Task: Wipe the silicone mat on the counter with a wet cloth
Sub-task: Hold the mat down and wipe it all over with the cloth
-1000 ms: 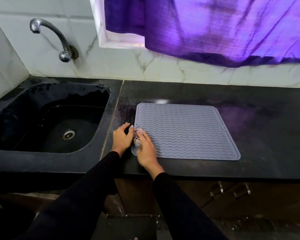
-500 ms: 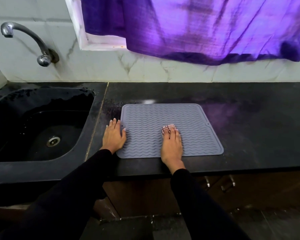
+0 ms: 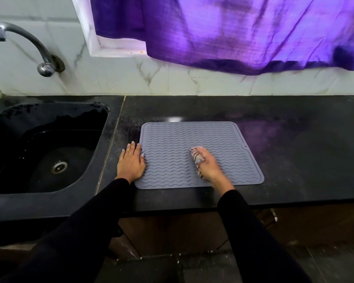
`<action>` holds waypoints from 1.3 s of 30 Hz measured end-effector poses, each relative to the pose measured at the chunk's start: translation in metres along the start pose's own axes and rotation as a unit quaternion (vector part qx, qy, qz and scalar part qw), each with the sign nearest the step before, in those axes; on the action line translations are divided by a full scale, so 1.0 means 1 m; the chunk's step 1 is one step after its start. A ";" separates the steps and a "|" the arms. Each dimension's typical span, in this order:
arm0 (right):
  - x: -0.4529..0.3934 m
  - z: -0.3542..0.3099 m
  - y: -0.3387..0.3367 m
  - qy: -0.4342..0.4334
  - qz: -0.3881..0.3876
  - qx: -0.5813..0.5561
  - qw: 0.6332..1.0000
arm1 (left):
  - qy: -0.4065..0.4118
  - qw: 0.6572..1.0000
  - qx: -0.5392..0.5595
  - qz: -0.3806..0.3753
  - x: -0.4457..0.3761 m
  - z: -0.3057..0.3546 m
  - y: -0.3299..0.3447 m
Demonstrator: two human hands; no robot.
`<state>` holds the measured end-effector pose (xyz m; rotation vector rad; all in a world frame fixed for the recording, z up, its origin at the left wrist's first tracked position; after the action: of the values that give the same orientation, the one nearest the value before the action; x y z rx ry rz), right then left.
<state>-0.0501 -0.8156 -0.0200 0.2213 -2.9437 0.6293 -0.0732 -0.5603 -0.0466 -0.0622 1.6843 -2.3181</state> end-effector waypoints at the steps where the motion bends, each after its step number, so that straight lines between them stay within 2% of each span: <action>1: -0.002 -0.002 -0.010 0.034 0.014 -0.108 0.993 | 0.002 1.000 0.001 0.000 0.000 0.000 0.000; 3: -0.008 0.005 -0.033 0.098 0.087 -0.255 0.958 | 0.004 1.000 0.004 0.002 0.000 -0.001 -0.001; 4: -0.008 0.007 -0.042 0.108 0.121 -0.231 0.959 | 0.005 1.000 0.005 0.004 0.000 -0.001 -0.001; 6: -0.003 0.005 -0.053 0.056 0.172 -0.016 0.983 | 0.003 1.000 0.008 0.009 0.001 0.000 -0.002; 7: 0.000 0.004 -0.049 0.011 0.166 0.098 0.981 | 0.002 1.000 0.011 0.011 0.001 0.000 -0.002; 9: 0.005 0.009 -0.031 -0.043 0.126 0.243 0.961 | -0.001 1.000 0.017 0.015 0.000 0.000 -0.003; 12: 0.005 0.018 -0.013 -0.089 0.106 0.403 0.905 | -0.007 1.000 0.021 0.018 0.000 0.000 -0.003; 14: 0.004 0.020 -0.012 -0.099 0.108 0.416 0.898 | -0.010 1.000 0.017 0.020 0.000 0.000 -0.002; 19: -0.002 0.021 -0.022 -0.096 0.085 0.318 0.939 | -0.013 0.999 0.015 0.029 -0.003 0.000 0.002; 24: -0.005 0.020 -0.023 -0.093 0.083 0.255 0.959 | -0.016 0.999 0.014 0.027 -0.002 0.000 0.000; 26: -0.013 0.021 -0.035 -0.048 0.060 0.082 0.994 | -0.011 1.000 0.015 0.025 -0.002 -0.001 0.000; 28: -0.019 0.025 -0.056 0.005 0.062 -0.150 0.987 | -0.010 0.999 0.019 0.027 -0.001 -0.001 -0.002; 30: -0.021 0.036 -0.083 0.053 0.128 -0.199 0.970 | -0.008 0.999 0.021 0.030 -0.001 -0.001 -0.002; 32: -0.015 0.042 -0.101 0.065 0.204 -0.107 0.971 | -0.009 0.999 0.022 0.032 -0.001 -0.001 -0.001; 33: -0.012 0.041 -0.106 0.047 0.227 -0.021 0.972 | -0.011 0.999 0.024 0.031 -0.001 -0.001 -0.001; 35: -0.005 0.042 -0.098 0.005 0.212 0.143 0.967 | -0.011 0.999 0.024 0.032 -0.002 -0.001 -0.002; 37: -0.001 0.046 -0.081 -0.025 0.175 0.291 0.940 | -0.010 0.999 0.020 0.033 -0.002 -0.002 -0.002; 39: 0.000 0.048 -0.075 -0.039 0.178 0.361 0.915 | -0.011 0.999 0.019 0.033 -0.002 -0.002 -0.001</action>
<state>-0.0414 -0.9031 -0.0340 -0.2443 -2.6871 1.7788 -0.0716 -0.5576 -0.0465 -0.0228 1.6056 -2.2924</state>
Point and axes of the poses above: each hand's wrist, its own x-axis away from the middle knuckle, its own y-axis out of the palm, z = x × y, the point moved 6 cm from there along -x, towards the middle knuckle, and after that the axes turned 3 degrees about z, right-handed, at the moved point
